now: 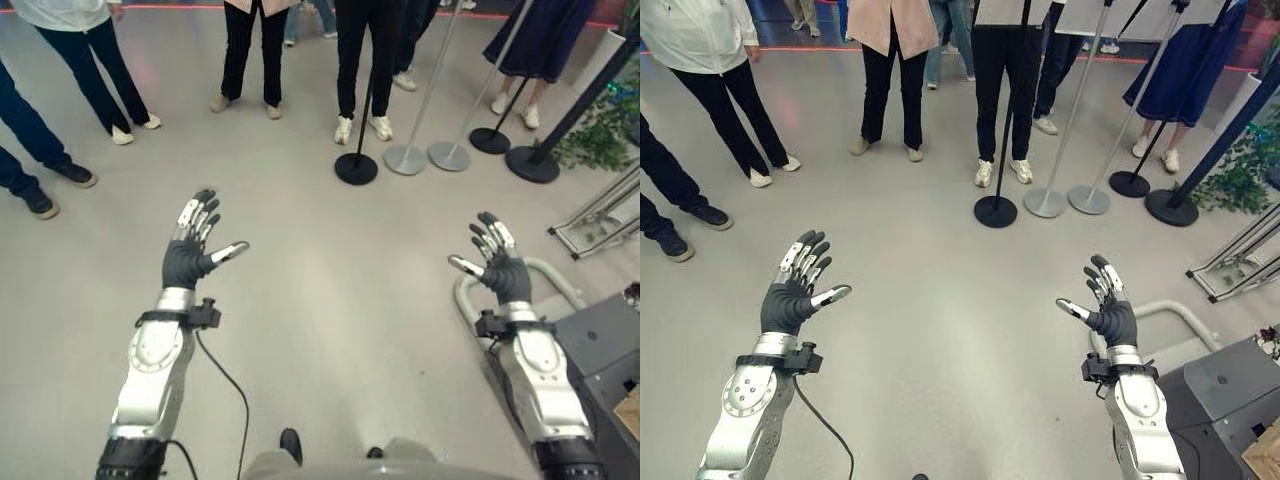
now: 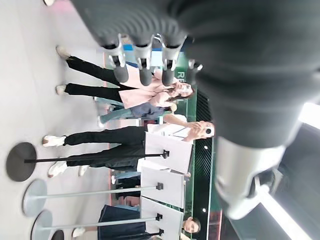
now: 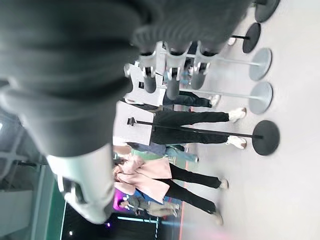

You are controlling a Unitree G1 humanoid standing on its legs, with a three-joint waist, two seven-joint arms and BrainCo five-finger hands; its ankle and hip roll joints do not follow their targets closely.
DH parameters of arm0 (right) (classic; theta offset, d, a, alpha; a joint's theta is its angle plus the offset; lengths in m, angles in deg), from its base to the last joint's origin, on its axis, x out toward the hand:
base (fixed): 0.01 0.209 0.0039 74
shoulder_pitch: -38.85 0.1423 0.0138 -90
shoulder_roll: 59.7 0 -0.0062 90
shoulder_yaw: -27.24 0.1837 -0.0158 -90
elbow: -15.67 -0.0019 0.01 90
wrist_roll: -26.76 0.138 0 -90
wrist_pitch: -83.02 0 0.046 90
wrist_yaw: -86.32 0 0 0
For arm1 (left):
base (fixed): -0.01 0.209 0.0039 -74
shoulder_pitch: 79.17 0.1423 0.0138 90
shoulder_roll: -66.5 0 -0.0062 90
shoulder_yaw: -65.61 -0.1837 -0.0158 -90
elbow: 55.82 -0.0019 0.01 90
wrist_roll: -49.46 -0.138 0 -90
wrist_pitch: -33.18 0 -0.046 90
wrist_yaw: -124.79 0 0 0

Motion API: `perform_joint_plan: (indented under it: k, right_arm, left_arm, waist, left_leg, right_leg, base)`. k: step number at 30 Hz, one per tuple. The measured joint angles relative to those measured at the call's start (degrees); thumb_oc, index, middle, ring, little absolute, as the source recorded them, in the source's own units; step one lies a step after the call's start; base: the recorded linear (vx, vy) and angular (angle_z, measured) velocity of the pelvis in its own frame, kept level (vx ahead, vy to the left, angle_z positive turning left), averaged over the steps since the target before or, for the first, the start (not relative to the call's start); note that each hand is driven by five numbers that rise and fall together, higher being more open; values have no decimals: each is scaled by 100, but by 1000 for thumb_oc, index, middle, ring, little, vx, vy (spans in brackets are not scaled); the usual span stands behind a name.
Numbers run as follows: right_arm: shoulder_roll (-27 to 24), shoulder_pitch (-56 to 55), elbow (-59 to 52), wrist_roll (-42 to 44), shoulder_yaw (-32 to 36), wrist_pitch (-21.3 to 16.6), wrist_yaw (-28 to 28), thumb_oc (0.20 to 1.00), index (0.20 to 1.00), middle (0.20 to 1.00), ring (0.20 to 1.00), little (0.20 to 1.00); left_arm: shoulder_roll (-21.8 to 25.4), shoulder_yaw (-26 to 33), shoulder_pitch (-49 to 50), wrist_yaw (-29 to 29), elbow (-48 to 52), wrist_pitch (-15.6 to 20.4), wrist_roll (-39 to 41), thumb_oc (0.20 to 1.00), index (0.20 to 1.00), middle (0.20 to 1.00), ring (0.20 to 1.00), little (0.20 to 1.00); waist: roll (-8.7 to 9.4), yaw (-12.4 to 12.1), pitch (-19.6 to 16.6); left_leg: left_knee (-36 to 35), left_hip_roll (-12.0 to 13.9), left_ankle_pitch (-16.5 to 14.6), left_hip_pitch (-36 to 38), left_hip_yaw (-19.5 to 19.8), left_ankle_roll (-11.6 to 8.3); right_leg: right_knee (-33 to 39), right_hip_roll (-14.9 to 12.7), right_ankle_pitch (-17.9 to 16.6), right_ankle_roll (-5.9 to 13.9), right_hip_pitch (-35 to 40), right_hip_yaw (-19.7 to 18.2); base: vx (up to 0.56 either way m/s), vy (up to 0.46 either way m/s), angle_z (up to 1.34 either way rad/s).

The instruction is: Pick up the fruits from the basket on one side to the basket on the other side

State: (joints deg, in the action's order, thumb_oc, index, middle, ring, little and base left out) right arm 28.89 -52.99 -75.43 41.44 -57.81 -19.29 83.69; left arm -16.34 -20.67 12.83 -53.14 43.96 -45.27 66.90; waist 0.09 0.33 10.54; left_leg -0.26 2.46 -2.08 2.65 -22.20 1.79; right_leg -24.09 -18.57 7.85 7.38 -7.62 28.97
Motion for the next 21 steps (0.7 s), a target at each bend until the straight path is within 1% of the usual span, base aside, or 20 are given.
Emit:
perform_joint_plan:
  k: [1,2,4,5,6,7,8,9,10,11,12,13,14,15,16,17,18,19,20,21]
  right_arm:
    - [1,2,-12,0,4,-15,-30,1000,1000,1000,1000,1000]
    - [32,11,-12,-27,-1,-15,-46,1000,1000,1000,1000,1000]
    - [58,49,-23,-54,11,-13,-58,1000,1000,1000,1000,1000]
    - [80,31,-14,-76,17,-11,-158,1000,1000,1000,1000,1000]
    - [188,46,-1,-116,-25,-9,-212,1000,1000,1000,1000,1000]
    - [205,98,66,-170,-32,-20,-228,1000,1000,1000,1000,1000]
    - [182,91,135,-181,-34,-17,-266,1000,1000,1000,1000,1000]
    - [185,114,175,-181,-55,-5,-285,1000,1000,1000,1000,1000]
    - [206,165,190,-194,-72,9,-295,1000,1000,1000,1000,1000]
    - [151,90,161,-202,-7,10,-318,1000,1000,1000,1000,1000]
    - [-71,-25,93,-210,149,6,-330,1000,1000,1000,1000,1000]
    - [-98,-7,176,-216,218,18,-334,1000,1000,1000,1000,1000]
    - [-158,-138,149,-215,273,12,-388,1000,1000,1000,1000,1000]
    - [-204,-218,131,-221,304,14,-374,1000,1000,1000,1000,1000]
    - [-216,-254,121,-221,344,13,-377,1000,1000,1000,1000,1000]
    - [-156,-301,124,-216,367,3,-410,1000,1000,1000,1000,1000]
    - [-151,-317,138,-217,357,4,-413,1000,1000,1000,1000,1000]
    - [-125,-325,144,-218,370,3,-417,1000,1000,1000,1000,1000]
    - [-116,-322,129,-218,371,3,-419,1000,1000,1000,1000,1000]
    - [-148,-341,113,-210,389,-14,-422,1000,1000,1000,1000,1000]
  left_arm:
    - [11,22,15,16,16,8,-3,1000,1000,1000,1000,1000]
    - [80,65,90,35,48,34,-47,1000,1000,1000,1000,1000]
    - [87,198,167,62,41,25,-47,1000,1000,1000,1000,1000]
    - [109,191,197,74,48,25,-49,1000,1000,1000,1000,1000]
    - [254,203,337,78,58,28,-57,1000,1000,1000,1000,1000]
    - [223,208,420,88,18,28,-85,1000,1000,1000,1000,1000]
    - [145,177,440,85,26,25,-88,1000,1000,1000,1000,1000]
    - [140,164,435,83,41,25,-88,1000,1000,1000,1000,1000]
    - [157,176,389,81,17,12,-90,1000,1000,1000,1000,1000]
    - [142,138,294,64,0,-4,-92,1000,1000,1000,1000,1000]
    - [83,27,76,62,20,-4,-92,1000,1000,1000,1000,1000]
    - [33,29,34,70,16,12,-91,1000,1000,1000,1000,1000]
    - [-36,-19,-92,69,23,1,-91,1000,1000,1000,1000,1000]
    - [-77,-75,-198,73,37,12,-90,1000,1000,1000,1000,1000]
    - [-82,-104,-255,85,38,30,-86,1000,1000,1000,1000,1000]
    - [5,-194,-319,69,-45,38,-85,1000,1000,1000,1000,1000]
    - [-9,-266,-339,71,-116,33,-84,1000,1000,1000,1000,1000]
    - [-26,-380,-379,60,-219,21,-80,1000,1000,1000,1000,1000]
    - [-9,-442,-375,53,-265,16,-75,1000,1000,1000,1000,1000]
    - [-87,-509,-379,16,-265,10,-40,1000,1000,1000,1000,1000]
  waist:
    - [-11,15,-50]
    - [-29,-19,-70]
    - [6,8,-109]
    - [93,31,-166]
    - [269,-86,-284]
    - [318,-132,-340]
    - [270,-67,-342]
    - [269,-38,-341]
    - [295,9,-332]
    - [336,141,-336]
    - [274,374,-391]
    - [265,289,-386]
    - [-5,425,-416]
    - [-12,585,-434]
    - [-6,604,-441]
    - [127,691,-502]
    - [86,701,-495]
    - [68,692,-464]
    - [31,584,-454]
    - [-70,661,-422]
  left_leg:
    - [-11,4,-16,10,-50,-24]
    - [-95,50,20,95,-145,-89]
    - [-161,72,33,184,-357,-152]
    - [-138,68,-25,326,-665,-271]
    - [-83,1,-122,479,-1019,-411]
    - [102,46,-268,575,-1120,-566]
    - [285,174,-336,594,-1068,-630]
    - [448,274,-360,579,-1084,-657]
    - [1035,541,-493,402,-1088,-653]
    - [1098,565,-697,362,-959,-658]
    - [620,436,-683,394,-782,-733]
    - [615,526,-733,461,-921,-769]
    - [643,769,-762,487,-1262,-816]
    - [662,803,-770,529,-1399,-837]
    - [715,788,-755,565,-1468,-900]
    - [1030,792,-791,590,-1571,-969]
    - [1228,883,-783,574,-1501,-963]
    - [1969,1144,-755,492,-1528,-1005]
    - [2534,1422,-704,370,-1562,-990]
    - [3526,1753,-295,232,-1221,-1080]
  right_leg:
    - [203,-156,-17,-4,12,300]
    - [611,-241,-95,164,-75,316]
    - [948,-231,-277,269,-92,344]
    - [1046,-251,-742,-38,-125,803]
    - [972,-328,-1551,-537,-112,1565]
    - [1132,-161,-1349,-832,-78,1769]
    - [1154,5,-1370,-866,-131,1762]
    - [1129,82,-1424,-944,-216,1867]
    - [1196,205,-1572,-1162,-281,1837]
    - [1248,263,-1528,-1221,-277,1682]
    - [1475,537,-1260,-1075,-264,1451]
    - [1623,610,-1197,-1121,-283,1252]
    - [1137,651,-713,-768,-429,1435]
    - [640,571,-530,-781,-537,1384]
    - [308,492,-390,-775,-572,1338]
    - [413,643,-208,-1085,-542,986]
    - [463,715,-191,-1094,-520,919]
    - [619,963,-124,-1190,-444,670]
    - [780,1057,-168,-1234,-347,477]
    - [1103,1466,-172,-1339,-94,254]
  base:
    - [213,-39,-38]
    - [123,-56,-39]
    - [85,-24,-55]
    - [56,23,-113]
    - [92,-15,-159]
    - [90,-86,-160]
    - [77,-86,-129]
    - [58,-140,-139]
    - [87,-170,-124]
    - [124,-238,-121]
    - [143,-209,-105]
    - [155,-270,-140]
    - [172,-302,-127]
    - [120,-258,-93]
    - [212,-360,-96]
    - [244,-392,-104]
    - [339,-509,-139]
    - [255,-388,-120]
    - [192,-294,-153]
    - [91,-173,-136]
